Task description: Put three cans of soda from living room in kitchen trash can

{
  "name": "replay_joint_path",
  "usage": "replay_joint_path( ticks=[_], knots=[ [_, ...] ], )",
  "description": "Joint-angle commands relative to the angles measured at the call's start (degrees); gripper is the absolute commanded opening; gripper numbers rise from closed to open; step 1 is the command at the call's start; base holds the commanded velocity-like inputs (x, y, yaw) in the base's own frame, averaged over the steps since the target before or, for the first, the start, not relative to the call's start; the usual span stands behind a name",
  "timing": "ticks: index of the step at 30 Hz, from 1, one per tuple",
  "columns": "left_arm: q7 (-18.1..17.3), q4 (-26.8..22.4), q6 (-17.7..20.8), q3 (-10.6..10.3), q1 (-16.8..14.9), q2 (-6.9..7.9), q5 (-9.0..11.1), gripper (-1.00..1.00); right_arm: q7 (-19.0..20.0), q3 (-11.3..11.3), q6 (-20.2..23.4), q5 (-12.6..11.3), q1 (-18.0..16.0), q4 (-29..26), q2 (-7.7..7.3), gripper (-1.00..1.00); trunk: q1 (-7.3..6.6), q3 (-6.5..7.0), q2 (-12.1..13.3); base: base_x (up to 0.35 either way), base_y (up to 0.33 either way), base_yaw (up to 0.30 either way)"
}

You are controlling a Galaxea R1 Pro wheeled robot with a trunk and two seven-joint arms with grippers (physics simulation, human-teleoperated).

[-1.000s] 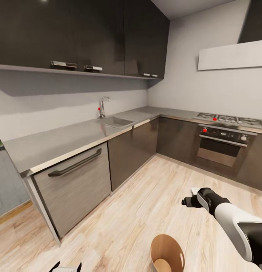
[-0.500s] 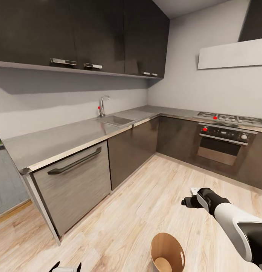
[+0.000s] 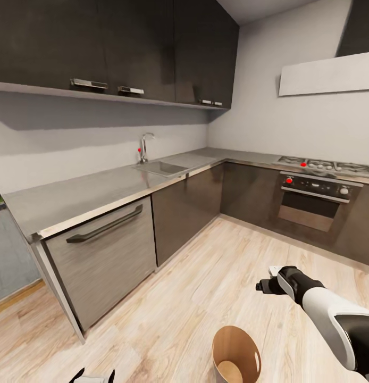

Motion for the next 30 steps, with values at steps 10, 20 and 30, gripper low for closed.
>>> replay_joint_path(
  ticks=[10,20,30],
  knots=[
    [-0.02,0.0,-0.04,0.02,0.0,0.0,0.02,1.0,0.03,-0.02,0.15,-0.07,0.53,0.73,-0.06,1.0,2.2,-1.8,-4.03,0.0,0.0,0.0],
    [-0.02,0.0,0.0,0.0,0.0,0.0,-0.01,1.0,0.03,0.08,5.55,-0.03,0.62,2.06,-0.05,1.0,4.4,-3.6,-8.04,0.0,0.0,0.0],
    [0.0,0.0,0.01,0.02,0.0,0.0,0.01,1.0,0.04,0.15,7.36,0.0,0.7,2.45,-0.12,1.0,6.6,-5.39,-12.05,0.0,0.0,0.0]
  ],
)
